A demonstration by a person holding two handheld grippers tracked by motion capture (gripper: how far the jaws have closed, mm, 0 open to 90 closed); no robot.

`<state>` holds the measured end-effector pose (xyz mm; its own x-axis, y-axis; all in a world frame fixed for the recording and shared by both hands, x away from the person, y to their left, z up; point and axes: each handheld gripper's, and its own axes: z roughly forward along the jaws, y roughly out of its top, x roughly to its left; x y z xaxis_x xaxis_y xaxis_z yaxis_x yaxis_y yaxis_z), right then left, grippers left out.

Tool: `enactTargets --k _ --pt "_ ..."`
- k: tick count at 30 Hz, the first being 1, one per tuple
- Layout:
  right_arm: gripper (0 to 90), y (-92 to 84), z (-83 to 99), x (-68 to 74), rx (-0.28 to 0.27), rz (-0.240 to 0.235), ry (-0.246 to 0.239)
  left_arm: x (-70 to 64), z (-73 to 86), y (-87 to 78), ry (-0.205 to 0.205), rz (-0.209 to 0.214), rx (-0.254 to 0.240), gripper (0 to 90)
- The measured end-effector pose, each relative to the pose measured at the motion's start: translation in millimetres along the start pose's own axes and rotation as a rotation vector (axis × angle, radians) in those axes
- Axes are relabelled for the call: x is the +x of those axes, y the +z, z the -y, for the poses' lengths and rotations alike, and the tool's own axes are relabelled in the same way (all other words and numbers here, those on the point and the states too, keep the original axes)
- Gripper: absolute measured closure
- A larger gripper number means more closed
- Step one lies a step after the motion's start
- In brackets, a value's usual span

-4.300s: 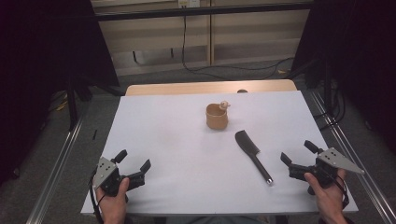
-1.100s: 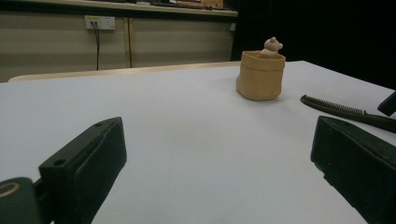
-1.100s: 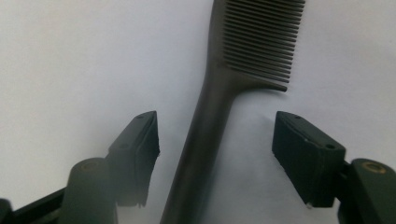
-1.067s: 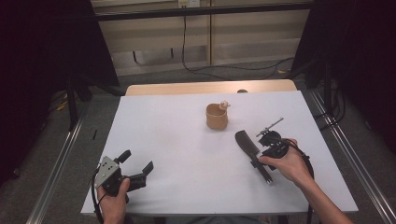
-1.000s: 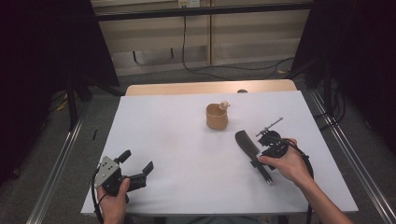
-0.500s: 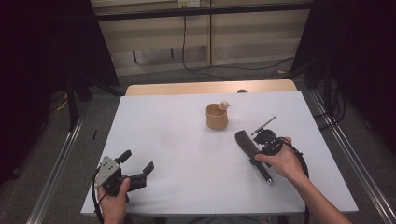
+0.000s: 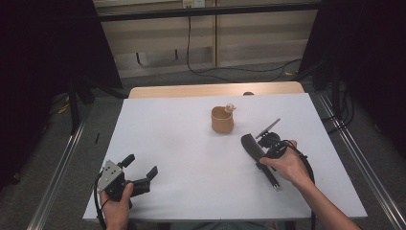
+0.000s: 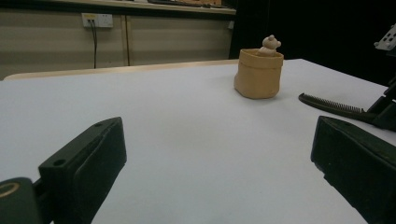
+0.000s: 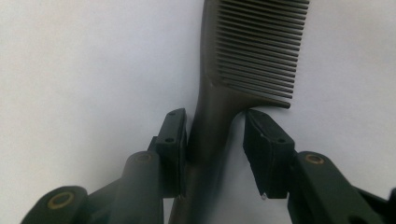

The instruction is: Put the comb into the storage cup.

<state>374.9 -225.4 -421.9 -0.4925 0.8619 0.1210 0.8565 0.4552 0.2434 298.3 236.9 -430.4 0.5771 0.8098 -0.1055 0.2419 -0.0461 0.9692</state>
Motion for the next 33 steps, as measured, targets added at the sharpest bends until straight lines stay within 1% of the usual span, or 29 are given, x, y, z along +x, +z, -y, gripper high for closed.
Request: enactTargets --k 3,7,8,10,16,23,26,27,28,33 --pt "60.5 0.7 0.2 0.9 -0.002 0.013 0.001 -0.1 -0.1 0.3 0.001 0.004 0.002 3.5" --pt "62.6 0.9 -1.9 1.5 0.015 0.022 0.01 -0.4 -0.4 0.6 0.001 0.005 -0.001 3.4" --pt "62.7 1.5 -2.0 2.5 0.012 0.035 -0.004 -0.2 -0.4 0.7 0.0 0.006 -0.001 3.4" --pt "62.8 1.7 -2.5 5.3 0.018 0.051 -0.006 0.2 -0.5 0.8 0.003 0.006 0.001 3.4" --pt "63.9 1.8 -1.8 5.8 0.011 0.059 -0.002 0.5 -0.4 1.6 0.001 0.009 0.002 3.4" --pt "65.4 2.1 -3.3 5.6 0.019 0.06 -0.001 0.7 -0.5 1.6 0.001 0.009 0.002 3.4" --pt "67.2 1.9 -2.8 5.1 0.016 0.064 0.004 0.9 -0.4 1.8 0.0 0.01 0.005 3.4" --pt "68.7 1.7 -2.5 4.8 0.014 0.065 0.009 0.5 -0.6 1.5 0.009 0.003 0.006 3.4" --pt "68.7 1.7 -2.5 4.8 0.014 0.065 0.009 0.5 -0.6 1.5 0.009 0.003 0.006 3.4" --pt "72.6 1.2 -1.5 2.0 0.004 0.061 0.021 1.6 0.0 1.2 0.0 0.0 0.01 3.3"
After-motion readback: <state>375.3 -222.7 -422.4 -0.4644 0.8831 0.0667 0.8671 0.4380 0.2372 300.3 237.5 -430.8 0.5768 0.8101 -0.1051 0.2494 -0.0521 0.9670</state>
